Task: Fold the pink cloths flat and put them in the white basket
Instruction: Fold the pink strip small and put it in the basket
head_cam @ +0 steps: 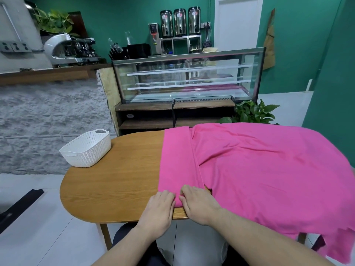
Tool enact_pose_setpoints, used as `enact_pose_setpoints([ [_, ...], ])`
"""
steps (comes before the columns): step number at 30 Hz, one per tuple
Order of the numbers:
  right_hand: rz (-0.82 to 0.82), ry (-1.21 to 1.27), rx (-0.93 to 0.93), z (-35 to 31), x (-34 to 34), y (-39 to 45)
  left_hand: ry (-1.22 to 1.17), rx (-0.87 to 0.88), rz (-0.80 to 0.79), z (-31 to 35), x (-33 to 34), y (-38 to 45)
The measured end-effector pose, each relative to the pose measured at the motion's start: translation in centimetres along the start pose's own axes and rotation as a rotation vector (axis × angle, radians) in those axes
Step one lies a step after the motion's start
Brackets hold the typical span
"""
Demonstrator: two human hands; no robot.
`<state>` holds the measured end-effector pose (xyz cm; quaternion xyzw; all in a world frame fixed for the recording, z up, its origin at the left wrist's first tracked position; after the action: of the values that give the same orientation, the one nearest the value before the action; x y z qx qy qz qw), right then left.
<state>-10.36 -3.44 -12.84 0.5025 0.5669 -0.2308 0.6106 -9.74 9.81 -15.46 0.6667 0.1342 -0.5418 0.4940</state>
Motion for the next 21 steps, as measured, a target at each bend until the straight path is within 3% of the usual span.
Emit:
enact_pose_setpoints([
  [4,-0.025,0.001,-0.055,0.1,0.2,-0.2,0.0,-0.007,-0.06,-0.4,0.5,0.5],
  [10,0.068,-0.221,-0.093,0.2,0.5,-1.7,-0.013,-0.117,-0.233,-0.5,1.0,1.9],
  [15,0.052,-0.191,-0.069,0.7,1.1,-1.1,0.065,-0.121,-0.014,-0.8,0.7,0.8],
  [21,-0.105,-0.116,-0.072,0.9,0.8,0.0,0.05,0.024,0.053,-0.2,0.6,0.0],
])
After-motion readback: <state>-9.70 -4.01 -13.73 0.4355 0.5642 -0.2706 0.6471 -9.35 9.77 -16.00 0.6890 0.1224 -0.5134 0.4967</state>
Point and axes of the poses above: each hand's wrist, its own y-axis towards the middle knuckle, its own x-axis out of the palm, z = x × y, the point moved 6 cm from there along y, towards the middle knuckle, and after that the axes turned 5 degrees about z, right-handed, at the moved point
